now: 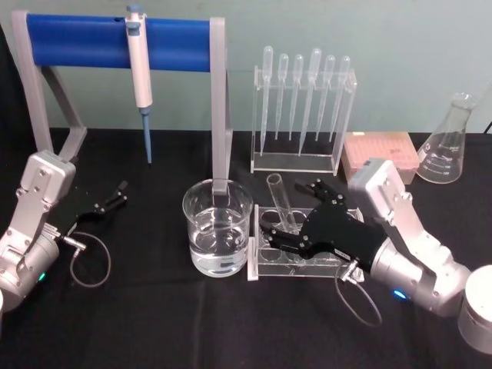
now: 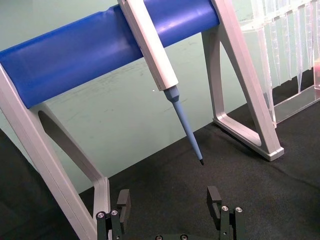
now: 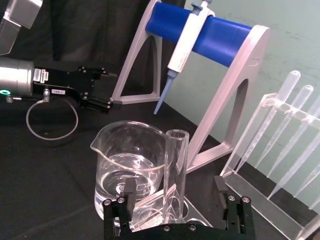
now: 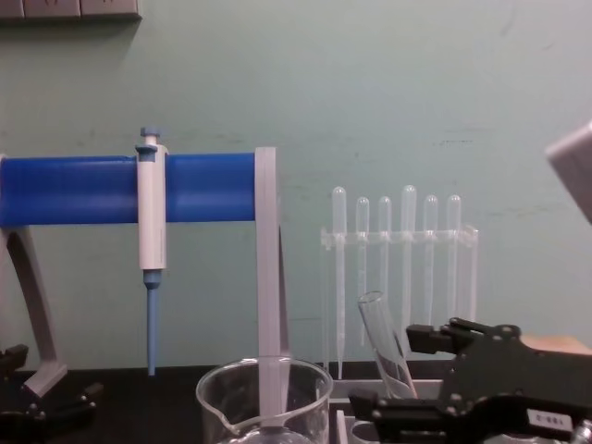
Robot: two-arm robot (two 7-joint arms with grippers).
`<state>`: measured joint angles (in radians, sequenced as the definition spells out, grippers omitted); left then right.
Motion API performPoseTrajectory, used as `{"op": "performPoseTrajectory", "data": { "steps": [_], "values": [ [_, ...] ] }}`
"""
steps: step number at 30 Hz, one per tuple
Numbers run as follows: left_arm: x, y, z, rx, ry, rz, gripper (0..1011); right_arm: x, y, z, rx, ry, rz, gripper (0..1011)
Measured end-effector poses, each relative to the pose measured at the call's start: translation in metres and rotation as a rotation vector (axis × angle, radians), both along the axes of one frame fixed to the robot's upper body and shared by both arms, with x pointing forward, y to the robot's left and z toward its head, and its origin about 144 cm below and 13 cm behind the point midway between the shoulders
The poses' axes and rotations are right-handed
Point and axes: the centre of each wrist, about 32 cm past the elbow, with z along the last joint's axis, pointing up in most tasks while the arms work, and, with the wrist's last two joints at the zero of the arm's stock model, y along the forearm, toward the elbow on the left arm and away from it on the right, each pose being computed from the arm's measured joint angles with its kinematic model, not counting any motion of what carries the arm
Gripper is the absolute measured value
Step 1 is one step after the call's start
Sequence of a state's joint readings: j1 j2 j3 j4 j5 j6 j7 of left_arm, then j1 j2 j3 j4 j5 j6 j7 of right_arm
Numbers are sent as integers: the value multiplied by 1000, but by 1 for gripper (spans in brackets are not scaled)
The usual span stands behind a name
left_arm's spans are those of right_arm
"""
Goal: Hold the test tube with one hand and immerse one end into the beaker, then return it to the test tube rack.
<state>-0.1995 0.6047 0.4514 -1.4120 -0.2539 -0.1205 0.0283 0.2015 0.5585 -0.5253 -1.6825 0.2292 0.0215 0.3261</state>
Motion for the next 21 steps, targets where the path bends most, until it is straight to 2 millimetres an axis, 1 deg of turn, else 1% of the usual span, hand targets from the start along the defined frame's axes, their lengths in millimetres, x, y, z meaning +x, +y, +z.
{"op": "performPoseTrajectory", "data": {
  "steps": [1,3,4,6,7,8,9,10,12,15,16,18,21],
  "values": [
    [0,0,0,0,0,0,1000,2,1,3,-5,7,1,948],
    [0,0,0,0,0,0,1000,4,2,6,-7,18,1,918],
    [0,0,0,0,0,0,1000,5,3,9,-7,30,0,870],
    [0,0,0,0,0,0,1000,7,3,13,-7,48,2,818],
    [0,0,0,0,0,0,1000,7,3,13,-7,48,2,818],
    [0,0,0,0,0,0,1000,8,3,15,-9,58,5,765],
    [0,0,0,0,0,0,1000,9,3,17,-12,67,8,736],
    [0,0,0,0,0,0,1000,9,3,17,-13,69,10,736],
    [0,0,0,0,0,0,1000,10,3,18,-16,75,13,654],
    [0,0,0,0,0,0,1000,13,2,19,-16,85,13,573],
    [0,0,0,0,0,0,1000,14,2,19,-15,89,13,510],
    [0,0,0,0,0,0,1000,15,2,18,-12,92,12,470],
    [0,0,0,0,0,0,1000,17,1,17,-7,98,10,369]
  ]
}}
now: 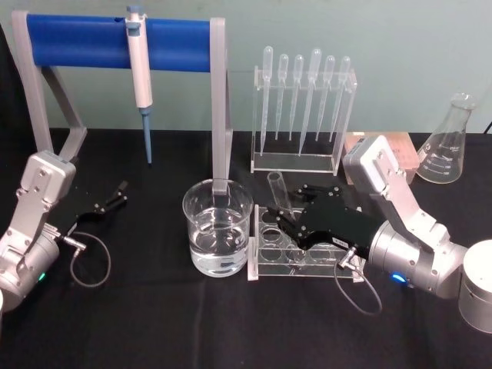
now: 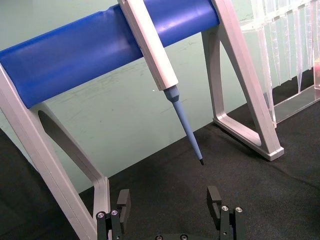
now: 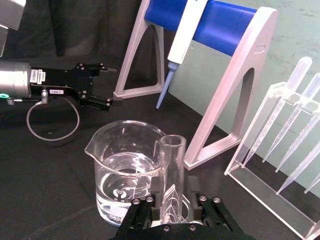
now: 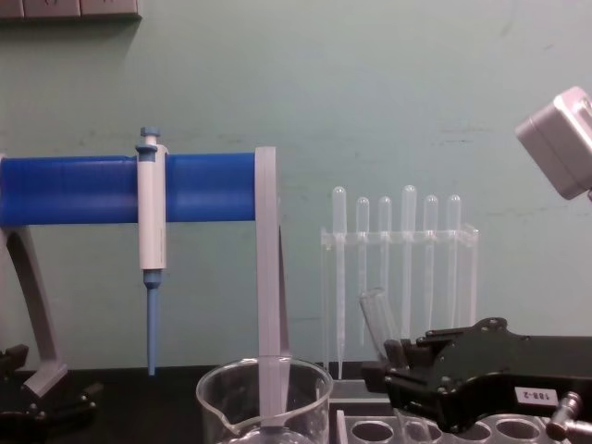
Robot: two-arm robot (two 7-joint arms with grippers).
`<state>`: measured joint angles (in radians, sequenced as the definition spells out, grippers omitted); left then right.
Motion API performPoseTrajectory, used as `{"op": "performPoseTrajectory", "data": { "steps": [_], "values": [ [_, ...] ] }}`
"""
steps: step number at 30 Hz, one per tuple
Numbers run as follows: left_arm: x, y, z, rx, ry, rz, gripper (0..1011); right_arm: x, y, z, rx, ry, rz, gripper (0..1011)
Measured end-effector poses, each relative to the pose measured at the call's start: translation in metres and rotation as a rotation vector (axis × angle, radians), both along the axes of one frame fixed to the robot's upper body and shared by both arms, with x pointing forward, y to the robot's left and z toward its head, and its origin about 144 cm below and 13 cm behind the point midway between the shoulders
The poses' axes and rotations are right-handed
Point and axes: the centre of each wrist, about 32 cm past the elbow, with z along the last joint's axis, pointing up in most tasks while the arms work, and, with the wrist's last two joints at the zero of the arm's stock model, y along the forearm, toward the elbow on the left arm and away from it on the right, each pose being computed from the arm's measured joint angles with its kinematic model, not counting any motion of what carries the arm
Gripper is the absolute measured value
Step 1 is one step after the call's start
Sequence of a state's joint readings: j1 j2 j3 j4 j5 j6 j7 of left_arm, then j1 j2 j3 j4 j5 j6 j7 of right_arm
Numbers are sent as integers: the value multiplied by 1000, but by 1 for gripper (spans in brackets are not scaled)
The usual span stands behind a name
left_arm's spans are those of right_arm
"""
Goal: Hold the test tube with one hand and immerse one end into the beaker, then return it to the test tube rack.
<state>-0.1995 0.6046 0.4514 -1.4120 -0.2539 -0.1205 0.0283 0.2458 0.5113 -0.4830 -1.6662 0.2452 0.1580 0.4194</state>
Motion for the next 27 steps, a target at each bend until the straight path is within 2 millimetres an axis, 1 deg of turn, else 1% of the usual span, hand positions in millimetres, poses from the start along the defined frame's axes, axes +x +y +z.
{"op": "performPoseTrajectory", "data": {
  "steps": [1,3,5,11,22,27],
  "values": [
    [0,0,0,0,0,0,1000,1,0,0,2,1,-1,347],
    [0,0,0,0,0,0,1000,1,-1,0,5,2,-3,266],
    [0,0,0,0,0,0,1000,1,-1,0,8,3,-4,226],
    [0,0,0,0,0,0,1000,-3,-3,3,35,-17,-9,226],
    [0,0,0,0,0,0,1000,-22,-10,18,241,-128,-42,226],
    [0,0,0,0,0,0,1000,-27,-11,24,294,-158,-58,226]
  ]
}}
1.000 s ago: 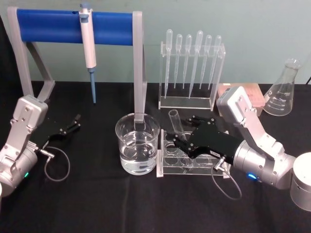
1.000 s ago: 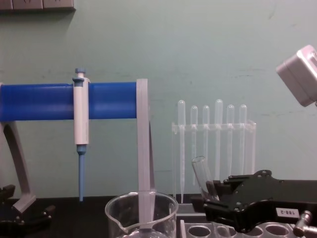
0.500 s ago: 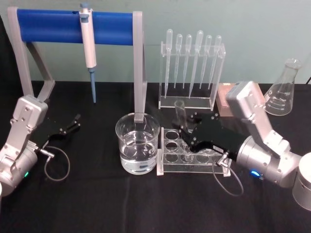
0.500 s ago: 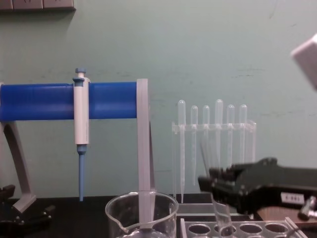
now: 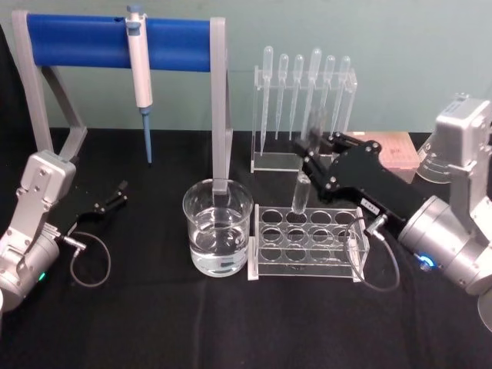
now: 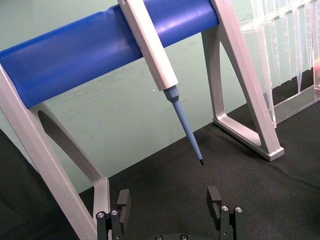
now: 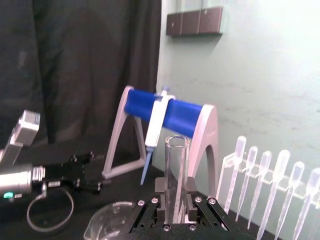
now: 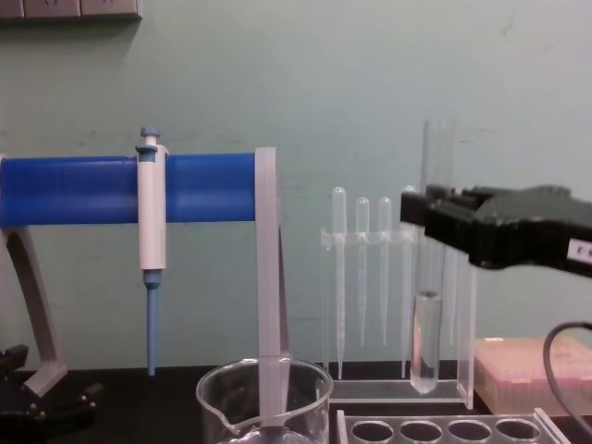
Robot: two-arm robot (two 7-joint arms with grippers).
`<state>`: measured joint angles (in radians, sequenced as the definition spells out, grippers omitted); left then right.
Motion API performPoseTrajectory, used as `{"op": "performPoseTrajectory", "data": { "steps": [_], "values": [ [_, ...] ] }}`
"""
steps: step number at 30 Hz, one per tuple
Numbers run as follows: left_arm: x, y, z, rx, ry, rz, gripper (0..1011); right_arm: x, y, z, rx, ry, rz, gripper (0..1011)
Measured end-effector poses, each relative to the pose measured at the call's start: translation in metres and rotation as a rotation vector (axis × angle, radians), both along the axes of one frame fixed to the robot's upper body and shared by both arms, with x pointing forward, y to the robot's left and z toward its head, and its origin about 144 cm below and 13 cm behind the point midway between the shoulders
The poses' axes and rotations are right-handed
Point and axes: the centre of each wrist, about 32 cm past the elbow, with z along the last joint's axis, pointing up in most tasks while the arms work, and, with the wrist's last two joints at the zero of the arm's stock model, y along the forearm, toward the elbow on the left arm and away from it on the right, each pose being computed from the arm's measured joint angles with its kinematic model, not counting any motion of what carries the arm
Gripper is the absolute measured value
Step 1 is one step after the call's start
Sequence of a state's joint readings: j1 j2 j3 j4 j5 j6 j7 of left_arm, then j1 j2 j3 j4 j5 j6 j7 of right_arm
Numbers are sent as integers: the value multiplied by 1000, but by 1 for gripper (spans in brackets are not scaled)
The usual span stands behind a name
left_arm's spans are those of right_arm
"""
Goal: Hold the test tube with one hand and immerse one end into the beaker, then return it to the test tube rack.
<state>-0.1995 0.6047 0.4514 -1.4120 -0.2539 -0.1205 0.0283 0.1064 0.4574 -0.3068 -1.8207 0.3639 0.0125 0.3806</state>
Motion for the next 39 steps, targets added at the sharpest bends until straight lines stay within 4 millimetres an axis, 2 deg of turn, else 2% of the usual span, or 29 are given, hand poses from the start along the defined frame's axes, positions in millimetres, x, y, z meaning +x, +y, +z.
{"op": "performPoseTrajectory", "data": {
  "steps": [39],
  "values": [
    [0,0,0,0,0,0,1000,-1,-1,1,27,7,-7,226]
  ]
}}
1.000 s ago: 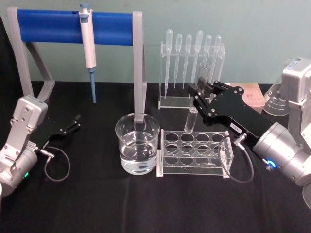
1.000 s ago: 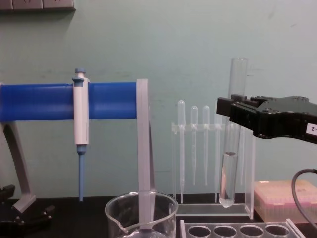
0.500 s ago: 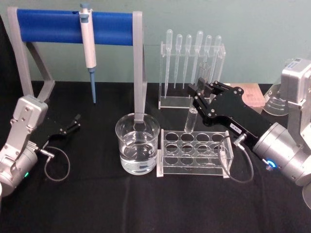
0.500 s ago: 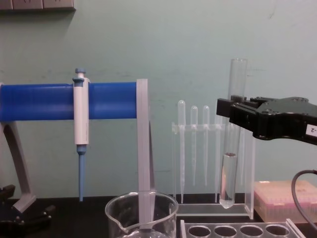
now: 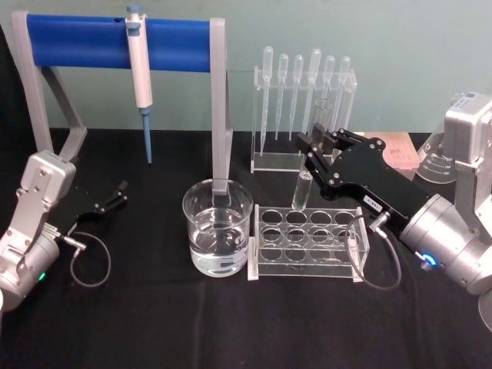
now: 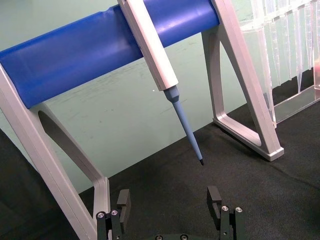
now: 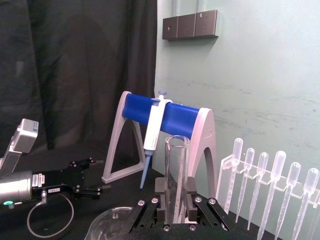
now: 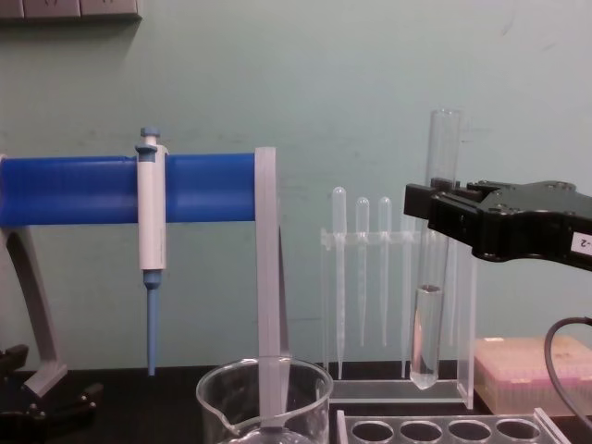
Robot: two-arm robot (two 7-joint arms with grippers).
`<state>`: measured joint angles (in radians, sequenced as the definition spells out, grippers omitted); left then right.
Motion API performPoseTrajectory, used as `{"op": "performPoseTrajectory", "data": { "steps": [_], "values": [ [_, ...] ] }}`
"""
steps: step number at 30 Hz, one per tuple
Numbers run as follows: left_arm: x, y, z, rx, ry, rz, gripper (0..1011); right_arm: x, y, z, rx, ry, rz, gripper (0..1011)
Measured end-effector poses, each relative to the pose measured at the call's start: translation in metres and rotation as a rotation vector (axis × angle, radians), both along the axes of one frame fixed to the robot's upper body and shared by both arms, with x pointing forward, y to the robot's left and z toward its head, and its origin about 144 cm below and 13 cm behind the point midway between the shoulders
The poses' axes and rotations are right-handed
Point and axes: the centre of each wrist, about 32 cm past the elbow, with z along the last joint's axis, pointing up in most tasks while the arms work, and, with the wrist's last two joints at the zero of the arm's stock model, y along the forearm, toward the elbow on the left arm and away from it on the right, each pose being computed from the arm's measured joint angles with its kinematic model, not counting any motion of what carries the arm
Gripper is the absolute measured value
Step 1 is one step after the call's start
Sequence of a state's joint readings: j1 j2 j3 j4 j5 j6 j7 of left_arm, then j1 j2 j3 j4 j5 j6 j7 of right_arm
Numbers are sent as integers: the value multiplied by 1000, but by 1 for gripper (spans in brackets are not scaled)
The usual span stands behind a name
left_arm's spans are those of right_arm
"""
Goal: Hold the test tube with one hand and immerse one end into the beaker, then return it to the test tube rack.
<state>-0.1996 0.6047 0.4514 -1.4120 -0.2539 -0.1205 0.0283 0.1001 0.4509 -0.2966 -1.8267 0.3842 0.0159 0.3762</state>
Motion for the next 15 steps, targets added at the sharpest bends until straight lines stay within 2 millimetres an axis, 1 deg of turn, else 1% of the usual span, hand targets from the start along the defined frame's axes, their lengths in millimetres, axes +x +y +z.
{"op": "performPoseTrajectory", "data": {
  "steps": [15],
  "values": [
    [0,0,0,0,0,0,1000,0,0,0,-1,0,0,225]
  ]
}}
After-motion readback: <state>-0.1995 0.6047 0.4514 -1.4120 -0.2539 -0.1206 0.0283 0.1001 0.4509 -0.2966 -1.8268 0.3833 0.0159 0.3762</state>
